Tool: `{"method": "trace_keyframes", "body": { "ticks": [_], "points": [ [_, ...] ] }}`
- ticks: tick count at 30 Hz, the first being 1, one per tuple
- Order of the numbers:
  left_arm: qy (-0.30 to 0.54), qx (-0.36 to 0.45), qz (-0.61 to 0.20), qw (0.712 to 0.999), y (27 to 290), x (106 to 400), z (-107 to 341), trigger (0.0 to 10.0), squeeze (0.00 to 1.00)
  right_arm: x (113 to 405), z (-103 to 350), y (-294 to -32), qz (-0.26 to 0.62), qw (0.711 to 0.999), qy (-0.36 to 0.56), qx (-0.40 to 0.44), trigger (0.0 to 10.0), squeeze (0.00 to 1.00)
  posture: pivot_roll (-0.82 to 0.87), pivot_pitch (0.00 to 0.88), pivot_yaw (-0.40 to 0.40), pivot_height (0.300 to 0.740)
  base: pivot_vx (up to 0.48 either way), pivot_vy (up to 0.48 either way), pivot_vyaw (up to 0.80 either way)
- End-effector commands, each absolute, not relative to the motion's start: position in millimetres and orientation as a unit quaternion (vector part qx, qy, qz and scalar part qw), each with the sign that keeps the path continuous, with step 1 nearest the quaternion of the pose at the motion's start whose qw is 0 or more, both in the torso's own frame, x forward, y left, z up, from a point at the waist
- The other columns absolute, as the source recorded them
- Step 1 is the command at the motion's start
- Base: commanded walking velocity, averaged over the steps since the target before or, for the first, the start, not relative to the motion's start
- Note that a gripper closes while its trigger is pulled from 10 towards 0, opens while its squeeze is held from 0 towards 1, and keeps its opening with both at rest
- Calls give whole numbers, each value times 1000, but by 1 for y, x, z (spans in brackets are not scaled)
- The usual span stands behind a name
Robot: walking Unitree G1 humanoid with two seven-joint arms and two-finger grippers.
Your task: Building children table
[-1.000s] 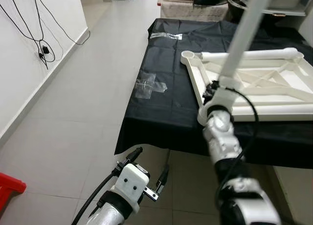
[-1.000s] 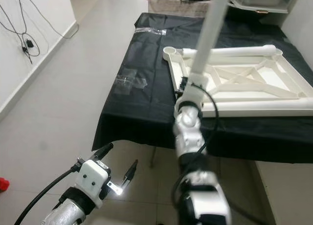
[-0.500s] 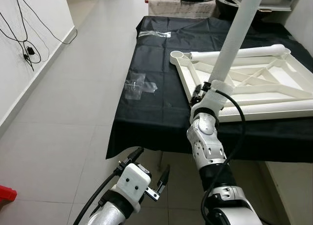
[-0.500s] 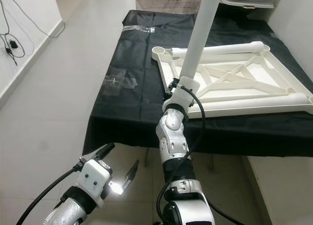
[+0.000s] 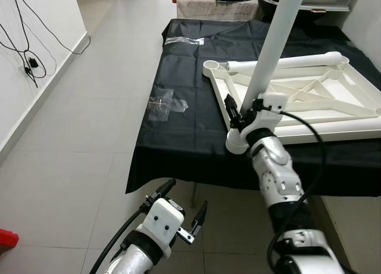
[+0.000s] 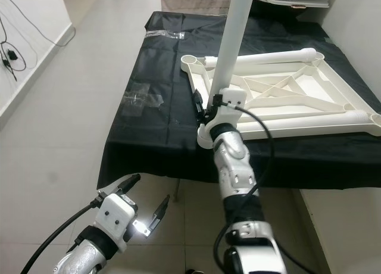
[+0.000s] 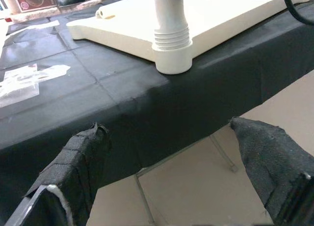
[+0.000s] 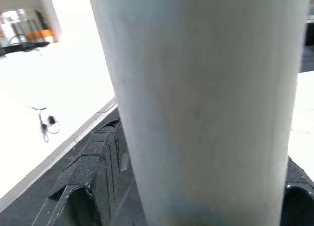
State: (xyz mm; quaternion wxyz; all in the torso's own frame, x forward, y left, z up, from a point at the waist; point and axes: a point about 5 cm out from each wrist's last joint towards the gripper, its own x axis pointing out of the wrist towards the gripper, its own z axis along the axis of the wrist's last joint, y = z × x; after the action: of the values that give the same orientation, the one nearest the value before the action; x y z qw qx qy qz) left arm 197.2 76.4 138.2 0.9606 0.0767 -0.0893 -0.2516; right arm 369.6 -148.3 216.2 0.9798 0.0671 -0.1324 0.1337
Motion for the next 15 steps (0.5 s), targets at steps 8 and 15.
{"method": "trace_keyframes", "body": {
  "ticks": [8, 15],
  "points": [
    [-77, 76, -257, 960, 75, 196, 134, 10000, 0, 383, 219, -137, 285, 952, -88, 62, 10000, 0, 87, 177, -35, 740, 0, 0, 0],
    [-76, 75, -257, 961, 75, 195, 135, 10000, 0, 387, 221, -116, 478, 876, -10, 57, 10000, 0, 99, 188, -41, 740, 0, 0, 0]
  ]
}}
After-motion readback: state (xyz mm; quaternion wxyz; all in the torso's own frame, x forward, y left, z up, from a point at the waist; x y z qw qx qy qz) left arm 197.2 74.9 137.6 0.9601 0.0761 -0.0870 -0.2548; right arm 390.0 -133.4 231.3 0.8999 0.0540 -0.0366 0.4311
